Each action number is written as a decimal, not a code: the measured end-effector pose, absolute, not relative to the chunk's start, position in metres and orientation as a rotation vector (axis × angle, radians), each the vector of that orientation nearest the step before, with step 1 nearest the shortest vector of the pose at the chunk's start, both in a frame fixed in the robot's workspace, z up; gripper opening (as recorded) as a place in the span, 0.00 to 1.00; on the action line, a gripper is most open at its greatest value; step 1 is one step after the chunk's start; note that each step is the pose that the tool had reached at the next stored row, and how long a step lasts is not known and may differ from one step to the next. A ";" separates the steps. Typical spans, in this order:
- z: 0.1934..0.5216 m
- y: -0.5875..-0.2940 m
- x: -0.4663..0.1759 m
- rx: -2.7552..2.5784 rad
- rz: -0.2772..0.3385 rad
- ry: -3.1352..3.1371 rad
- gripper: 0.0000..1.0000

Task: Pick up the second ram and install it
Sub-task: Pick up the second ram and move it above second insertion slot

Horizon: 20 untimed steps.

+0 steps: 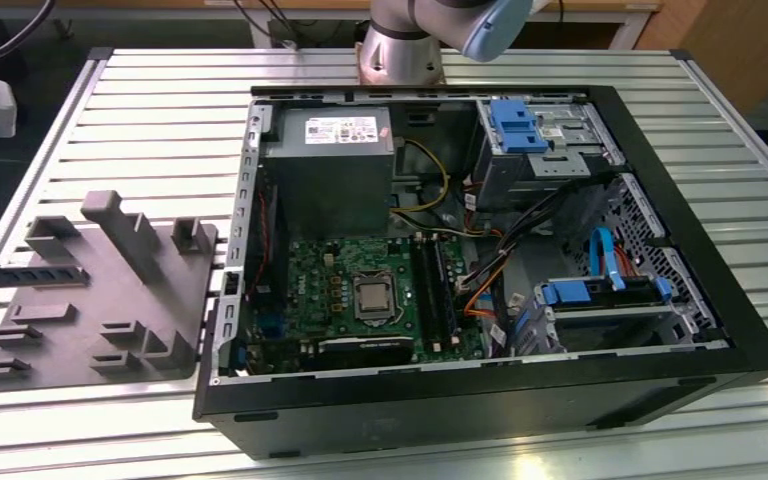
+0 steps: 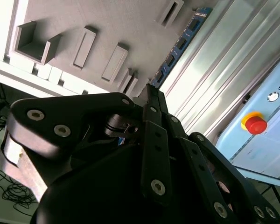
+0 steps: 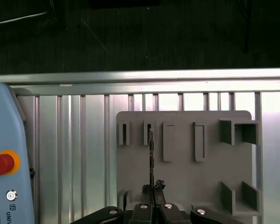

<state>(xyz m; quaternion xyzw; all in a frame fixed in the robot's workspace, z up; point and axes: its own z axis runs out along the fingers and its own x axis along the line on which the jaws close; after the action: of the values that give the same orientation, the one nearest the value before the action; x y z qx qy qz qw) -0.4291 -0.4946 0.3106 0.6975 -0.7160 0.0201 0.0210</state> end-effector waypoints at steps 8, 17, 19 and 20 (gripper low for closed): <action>0.320 -0.495 -0.429 2.163 0.062 -2.220 0.12; 0.330 -0.495 -0.429 2.163 0.061 -2.221 0.12; 0.332 -0.495 -0.429 2.163 0.061 -2.221 0.12; 0.332 -0.495 -0.429 2.163 0.061 -2.221 0.12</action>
<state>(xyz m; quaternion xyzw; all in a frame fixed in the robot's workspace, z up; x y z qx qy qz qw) -0.4292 -0.4946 0.3324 0.6975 -0.7160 0.0198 0.0204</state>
